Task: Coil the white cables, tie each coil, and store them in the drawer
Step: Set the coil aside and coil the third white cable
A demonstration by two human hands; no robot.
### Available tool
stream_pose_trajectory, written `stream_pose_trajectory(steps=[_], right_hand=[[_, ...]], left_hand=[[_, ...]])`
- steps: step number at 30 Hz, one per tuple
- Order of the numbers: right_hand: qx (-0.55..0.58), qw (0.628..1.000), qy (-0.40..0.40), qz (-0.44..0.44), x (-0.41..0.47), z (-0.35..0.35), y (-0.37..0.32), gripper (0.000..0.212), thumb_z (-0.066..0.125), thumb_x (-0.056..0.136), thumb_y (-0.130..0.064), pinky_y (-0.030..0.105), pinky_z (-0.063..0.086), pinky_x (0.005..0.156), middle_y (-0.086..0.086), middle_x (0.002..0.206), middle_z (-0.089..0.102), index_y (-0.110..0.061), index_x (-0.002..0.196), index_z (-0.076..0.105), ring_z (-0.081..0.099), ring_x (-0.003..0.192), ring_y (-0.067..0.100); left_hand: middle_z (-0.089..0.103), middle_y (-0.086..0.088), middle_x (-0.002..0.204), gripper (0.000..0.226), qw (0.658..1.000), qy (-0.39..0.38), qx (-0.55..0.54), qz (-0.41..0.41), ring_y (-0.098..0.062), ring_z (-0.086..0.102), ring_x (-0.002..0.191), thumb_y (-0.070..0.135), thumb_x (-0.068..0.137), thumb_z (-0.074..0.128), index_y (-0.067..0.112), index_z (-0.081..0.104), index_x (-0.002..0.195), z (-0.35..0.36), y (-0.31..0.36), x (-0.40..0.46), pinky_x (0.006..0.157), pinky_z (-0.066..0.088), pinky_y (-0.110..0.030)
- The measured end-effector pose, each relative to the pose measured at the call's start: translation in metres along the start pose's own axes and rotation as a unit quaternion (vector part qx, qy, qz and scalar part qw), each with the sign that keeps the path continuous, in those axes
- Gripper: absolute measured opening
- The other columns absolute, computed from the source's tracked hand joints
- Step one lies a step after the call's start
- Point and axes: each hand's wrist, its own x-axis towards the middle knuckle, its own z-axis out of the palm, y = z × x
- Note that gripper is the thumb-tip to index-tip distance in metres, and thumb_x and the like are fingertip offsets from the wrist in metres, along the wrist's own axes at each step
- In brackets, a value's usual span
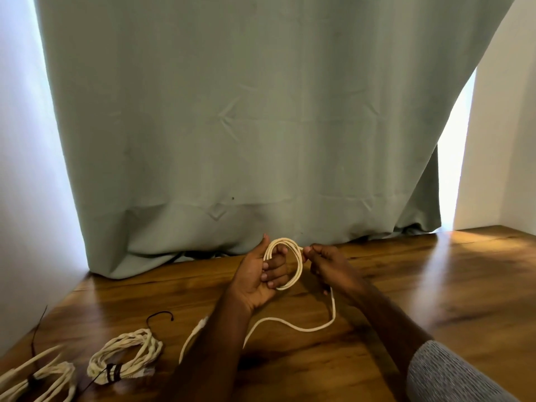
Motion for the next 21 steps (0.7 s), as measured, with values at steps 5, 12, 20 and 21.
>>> stream_pose_trajectory(steps=[5,12,20,21], right_hand=[[0.123,0.99,-0.03,0.063,-0.006,0.01,0.013,0.027,0.054,0.104,-0.034,0.03,0.049,0.046,-0.004,0.06,0.042,-0.013,0.094,0.069,0.042,0.044,0.008],[-0.075,0.982,0.169,-0.033,0.01,0.003,0.012,0.026,0.053,0.105,-0.024,0.023,0.038,0.053,-0.01,0.066,0.056,-0.019,0.085,0.07,0.05,0.057,0.006],[-0.133,0.964,0.222,-0.066,0.013,0.005,0.016,0.024,0.053,0.104,-0.025,0.02,0.037,0.057,-0.001,0.082,0.066,-0.014,0.095,0.072,0.058,0.072,0.007],[-0.146,0.964,0.21,-0.065,0.013,0.006,0.016,0.024,0.052,0.104,-0.026,0.019,0.037,0.058,-0.001,0.082,0.065,-0.014,0.095,0.071,0.057,0.073,0.005]], left_hand=[[0.034,0.004,0.053,0.048,0.999,-0.004,-0.027,0.043,-0.006,0.03,0.038,0.026,0.1,0.032,-0.01,0.059,0.117,0.003,0.014,-0.005,0.042,0.022,-0.022],[0.031,0.003,0.053,0.048,0.997,0.032,0.06,-0.03,-0.006,0.027,0.037,0.018,0.096,0.03,-0.012,0.058,0.121,-0.015,0.014,-0.013,0.041,0.016,-0.022],[0.031,0.005,0.053,0.037,0.996,0.048,0.059,-0.035,-0.003,0.027,0.038,0.02,0.096,0.041,-0.008,0.061,0.108,-0.021,0.014,-0.017,0.04,0.017,-0.02],[0.031,0.005,0.054,0.038,0.998,0.041,0.047,-0.028,-0.003,0.027,0.039,0.021,0.098,0.04,-0.008,0.061,0.111,-0.02,0.015,-0.018,0.04,0.019,-0.02]])
